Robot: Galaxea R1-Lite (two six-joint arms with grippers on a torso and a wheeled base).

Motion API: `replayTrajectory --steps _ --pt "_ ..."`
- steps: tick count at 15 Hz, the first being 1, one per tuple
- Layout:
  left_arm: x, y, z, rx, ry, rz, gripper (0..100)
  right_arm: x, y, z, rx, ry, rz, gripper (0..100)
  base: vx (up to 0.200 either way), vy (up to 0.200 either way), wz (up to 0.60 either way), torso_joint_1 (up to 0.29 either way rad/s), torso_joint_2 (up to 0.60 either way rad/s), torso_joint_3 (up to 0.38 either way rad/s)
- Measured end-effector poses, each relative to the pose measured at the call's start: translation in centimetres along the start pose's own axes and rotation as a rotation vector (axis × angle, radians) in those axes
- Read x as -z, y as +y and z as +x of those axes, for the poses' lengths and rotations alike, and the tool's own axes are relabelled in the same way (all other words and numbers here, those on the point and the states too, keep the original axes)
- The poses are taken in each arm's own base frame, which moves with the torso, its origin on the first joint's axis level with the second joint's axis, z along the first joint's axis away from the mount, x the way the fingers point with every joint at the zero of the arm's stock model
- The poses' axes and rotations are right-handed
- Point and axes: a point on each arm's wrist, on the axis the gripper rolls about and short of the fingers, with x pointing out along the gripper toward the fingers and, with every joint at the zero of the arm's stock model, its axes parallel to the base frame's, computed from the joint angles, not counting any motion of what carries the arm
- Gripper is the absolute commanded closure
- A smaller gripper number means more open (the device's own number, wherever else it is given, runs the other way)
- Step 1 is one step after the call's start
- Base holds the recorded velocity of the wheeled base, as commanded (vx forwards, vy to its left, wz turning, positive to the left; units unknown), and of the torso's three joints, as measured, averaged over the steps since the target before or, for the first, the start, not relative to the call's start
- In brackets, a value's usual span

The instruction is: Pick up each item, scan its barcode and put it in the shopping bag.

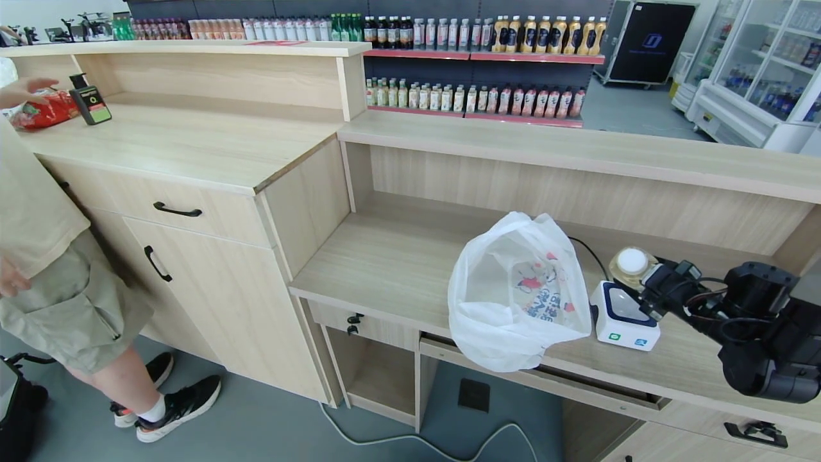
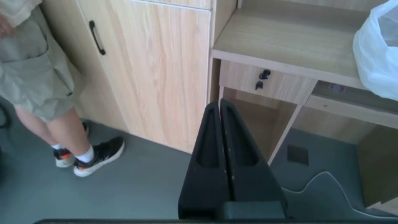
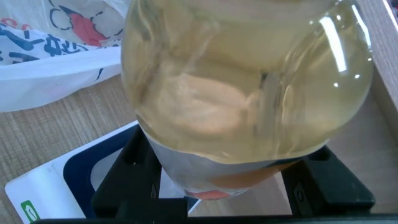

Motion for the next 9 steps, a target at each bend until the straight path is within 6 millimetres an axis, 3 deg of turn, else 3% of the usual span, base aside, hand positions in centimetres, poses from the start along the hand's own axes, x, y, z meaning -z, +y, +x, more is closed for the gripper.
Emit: replayTrajectory --steps 9 --pt "0.0 0.0 0.0 -0.001 0.0 0.0 100 -0.06 -0.13 0.06 0.005 -0.004 0.018 100 0.0 0.0 0.0 0.0 0.0 0.0"
